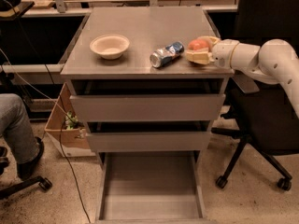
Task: Pick apple from bottom drawer and place on counter
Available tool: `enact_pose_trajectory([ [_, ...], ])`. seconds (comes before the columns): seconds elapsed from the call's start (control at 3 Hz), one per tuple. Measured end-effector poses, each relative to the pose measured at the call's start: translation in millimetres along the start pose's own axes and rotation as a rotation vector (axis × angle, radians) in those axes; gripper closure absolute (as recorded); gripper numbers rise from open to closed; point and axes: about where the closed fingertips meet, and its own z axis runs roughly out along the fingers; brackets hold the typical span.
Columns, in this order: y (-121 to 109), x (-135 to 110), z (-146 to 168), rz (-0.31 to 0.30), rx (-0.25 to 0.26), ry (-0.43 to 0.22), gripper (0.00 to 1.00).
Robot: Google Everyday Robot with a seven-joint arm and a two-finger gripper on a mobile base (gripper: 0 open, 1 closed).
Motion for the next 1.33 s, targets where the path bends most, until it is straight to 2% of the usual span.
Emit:
enact_pose_trajectory([
  [0.33, 0, -2, 0, 0.0, 0.0, 0.0, 0.04],
  [0.67, 0, 2, 0, 0.005, -0.001, 0.004, 0.0],
  [1.0, 0, 2, -1, 0.005, 0.0, 0.005, 0.0],
  [1.33, -18, 5, -21, -0.006, 0.037, 0.018, 0.0],
])
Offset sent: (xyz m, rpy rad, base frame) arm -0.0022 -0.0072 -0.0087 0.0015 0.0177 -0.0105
